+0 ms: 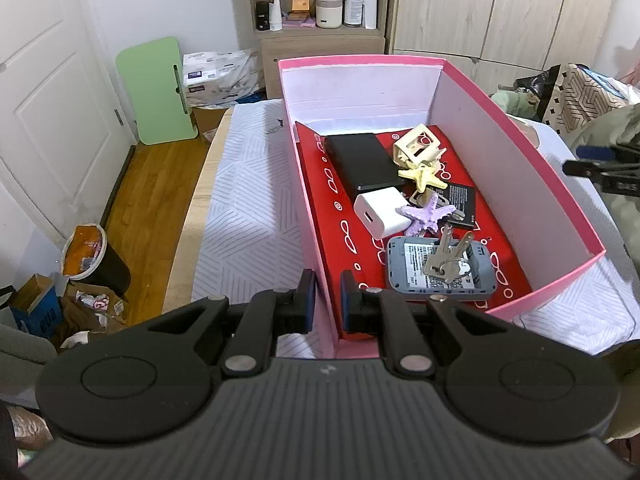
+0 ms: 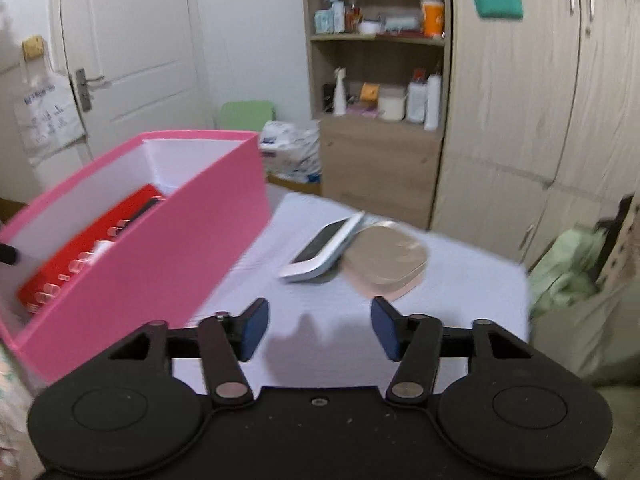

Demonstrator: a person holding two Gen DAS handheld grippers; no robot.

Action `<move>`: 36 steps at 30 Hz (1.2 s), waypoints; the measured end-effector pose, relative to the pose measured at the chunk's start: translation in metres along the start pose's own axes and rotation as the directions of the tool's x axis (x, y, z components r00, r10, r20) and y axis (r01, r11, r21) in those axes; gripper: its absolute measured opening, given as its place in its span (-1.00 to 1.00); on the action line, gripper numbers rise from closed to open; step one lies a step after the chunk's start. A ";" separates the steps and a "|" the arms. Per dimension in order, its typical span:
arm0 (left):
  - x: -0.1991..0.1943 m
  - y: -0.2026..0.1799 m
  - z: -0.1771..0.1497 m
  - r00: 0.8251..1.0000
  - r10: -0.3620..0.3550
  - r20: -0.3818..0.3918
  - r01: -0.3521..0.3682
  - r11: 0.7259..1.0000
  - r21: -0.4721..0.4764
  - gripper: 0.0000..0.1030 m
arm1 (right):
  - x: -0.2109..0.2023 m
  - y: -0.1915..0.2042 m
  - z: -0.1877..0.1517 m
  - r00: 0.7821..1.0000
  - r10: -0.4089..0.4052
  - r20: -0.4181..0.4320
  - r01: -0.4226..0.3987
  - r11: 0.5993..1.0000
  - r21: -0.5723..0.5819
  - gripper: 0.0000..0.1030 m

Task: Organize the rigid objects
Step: 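Grasp the beige round case with the right gripper and lift it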

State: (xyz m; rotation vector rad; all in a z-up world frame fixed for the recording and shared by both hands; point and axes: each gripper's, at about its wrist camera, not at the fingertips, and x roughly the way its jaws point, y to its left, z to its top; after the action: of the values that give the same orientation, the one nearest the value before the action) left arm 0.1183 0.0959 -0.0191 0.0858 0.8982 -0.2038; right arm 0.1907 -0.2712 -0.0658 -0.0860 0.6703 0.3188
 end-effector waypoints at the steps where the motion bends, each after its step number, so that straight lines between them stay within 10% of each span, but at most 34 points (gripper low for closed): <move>1: 0.001 0.001 0.000 1.000 -0.004 -0.001 0.004 1.000 0.000 -0.80 | 0.004 0.001 0.000 0.999 -0.047 -0.002 0.046 0.998 -0.047 0.23; 4: 0.002 0.006 0.000 1.000 -0.024 -0.004 0.024 1.000 -0.009 -0.79 | 0.027 0.000 0.000 0.990 -0.135 -0.050 0.127 0.983 -0.132 0.23; 19: 0.004 0.010 0.001 0.999 -0.051 -0.008 0.051 0.999 -0.016 -0.79 | 0.107 -0.036 0.016 1.000 -0.002 -0.018 -0.003 0.969 -0.246 0.78; 27: 0.004 0.010 0.001 0.999 -0.046 -0.012 0.045 0.999 -0.017 -0.79 | 0.119 -0.053 0.019 0.997 0.077 -0.031 -0.079 0.994 -0.073 0.65; 36: 0.004 0.010 0.001 0.999 -0.045 -0.010 0.045 0.999 -0.024 -0.79 | 0.084 -0.050 0.010 0.999 -0.022 -0.034 0.026 0.990 0.136 0.66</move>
State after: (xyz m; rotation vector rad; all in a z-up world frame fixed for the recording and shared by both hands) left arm 0.1233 0.1049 -0.0220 0.0448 0.9135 -0.2352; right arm 0.2748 -0.2946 -0.1115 0.0311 0.7205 0.2482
